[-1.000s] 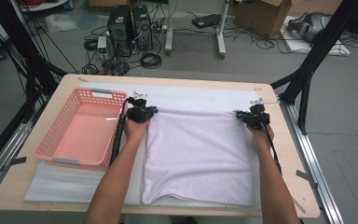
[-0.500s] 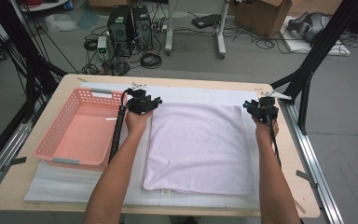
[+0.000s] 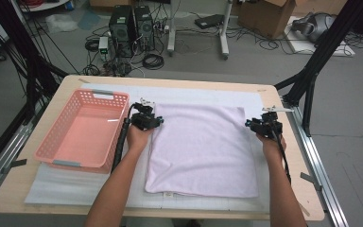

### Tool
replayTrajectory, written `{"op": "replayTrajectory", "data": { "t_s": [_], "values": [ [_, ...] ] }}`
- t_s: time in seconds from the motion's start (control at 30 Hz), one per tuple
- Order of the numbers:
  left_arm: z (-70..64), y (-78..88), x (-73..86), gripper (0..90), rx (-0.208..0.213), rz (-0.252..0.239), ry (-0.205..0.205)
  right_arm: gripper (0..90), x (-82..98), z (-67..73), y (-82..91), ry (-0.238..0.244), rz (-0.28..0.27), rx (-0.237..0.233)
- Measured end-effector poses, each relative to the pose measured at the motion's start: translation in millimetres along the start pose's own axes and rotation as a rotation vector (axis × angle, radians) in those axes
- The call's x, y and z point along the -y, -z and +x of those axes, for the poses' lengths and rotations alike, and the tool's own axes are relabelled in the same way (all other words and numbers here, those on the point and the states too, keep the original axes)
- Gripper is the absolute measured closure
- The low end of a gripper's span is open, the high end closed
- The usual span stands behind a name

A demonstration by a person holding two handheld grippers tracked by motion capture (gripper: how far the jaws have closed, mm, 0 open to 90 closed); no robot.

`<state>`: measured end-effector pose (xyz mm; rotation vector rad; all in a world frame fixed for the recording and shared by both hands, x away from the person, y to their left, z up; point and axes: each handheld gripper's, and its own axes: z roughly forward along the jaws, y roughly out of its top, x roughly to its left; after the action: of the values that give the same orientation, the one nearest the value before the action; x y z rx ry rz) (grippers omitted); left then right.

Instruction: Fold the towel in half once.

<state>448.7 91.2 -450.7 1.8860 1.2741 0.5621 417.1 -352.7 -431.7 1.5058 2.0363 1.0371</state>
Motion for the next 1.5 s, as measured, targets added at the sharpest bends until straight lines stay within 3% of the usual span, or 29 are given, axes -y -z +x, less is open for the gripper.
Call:
{"op": "replayTrajectory", "data": {
  "t_s": [0.07, 0.13, 0.2, 0.27, 0.37, 0.4, 0.5, 0.53, 0.57, 0.6, 0.67, 0.73, 0.77, 0.9, 1.0, 1.17, 1.27, 1.5],
  "values": [
    [2.5, -0.5, -0.5, 57.2, -0.021, -0.005, 0.031, 63.8, 1.7, 7.3, -3.9, 0.047, 0.042, 0.014],
    [4.3, 1.7, -1.0, 55.4, -0.038, -0.001, 0.046, 65.0, -0.4, 12.3, -0.9, 0.062, 0.03, 0.01],
    [4.8, 5.8, -2.0, 55.0, -0.018, -0.004, 0.059, 70.0, -2.4, 14.5, 5.0, 0.058, 0.009, -0.008],
    [3.5, 10.6, -1.5, 54.6, 0.003, -0.035, 0.056, 73.9, -1.6, 17.3, 8.6, 0.062, 0.032, -0.033],
    [1.3, 17.9, -0.4, 50.0, 0.076, -0.057, 0.076, 78.4, 2.0, 22.4, 8.8, 0.091, 0.081, -0.065],
    [-0.3, 19.1, -0.4, 48.7, 0.103, -0.056, 0.073, 80.6, 4.1, 23.9, 8.4, 0.101, 0.073, -0.059],
    [-4.6, 23.4, -1.9, 42.3, 0.163, -0.064, 0.074, 82.5, 14.9, 21.1, 2.9, 0.095, 0.111, -0.018],
    [-5.7, 26.0, -1.9, 42.2, 0.176, -0.087, 0.077, 84.2, 18.0, 18.2, 5.0, 0.072, 0.084, -0.01],
    [-6.6, 28.4, -1.2, 41.9, 0.191, -0.116, 0.073, 82.6, 19.3, 16.2, 7.2, 0.062, 0.074, 0.019],
    [-7.3, 30.4, -0.6, 41.1, 0.208, -0.126, 0.061, 79.9, 20.4, 15.1, 9.5, 0.081, 0.068, 0.073],
    [-6.8, 31.9, 1.0, 38.5, 0.272, -0.123, 0.061, 83.0, 22.8, 11.5, 15.0, 0.07, 0.074, 0.136],
    [-6.2, 36.3, 3.6, 34.4, 0.281, -0.153, 0.054, 80.0, 26.1, 5.7, 27.4, 0.0, -0.001, 0.09],
    [-6.2, 38.2, 4.5, 34.2, 0.284, -0.167, 0.057, 77.6, 27.3, 5.3, 33.2, -0.011, -0.035, 0.078],
    [-8.3, 46.6, 2.6, 22.7, 0.283, -0.171, 0.042, 60.6, 32.9, 6.4, 56.9, 0.016, -0.123, 0.031],
    [-8.9, 54.3, 0.5, 20.3, 0.293, -0.193, 0.034, 43.0, 39.7, 7.6, 72.5, 0.052, -0.179, -0.052],
    [-8.3, 63.1, 0.3, 19.8, 0.3, -0.22, 0.031, 28.9, 51.3, 14.5, 88.0, 0.11, -0.193, -0.093],
    [-11.4, 67.8, 2.6, 19.9, 0.306, -0.223, 0.012, 21.5, 52.7, 14.8, 90.8, 0.101, -0.212, -0.087],
    [-10.6, 78.3, 7.7, 20.4, 0.333, -0.252, 0.004, 19.8, 50.1, 17.7, 89.0, 0.123, -0.206, -0.095]
  ]
}}
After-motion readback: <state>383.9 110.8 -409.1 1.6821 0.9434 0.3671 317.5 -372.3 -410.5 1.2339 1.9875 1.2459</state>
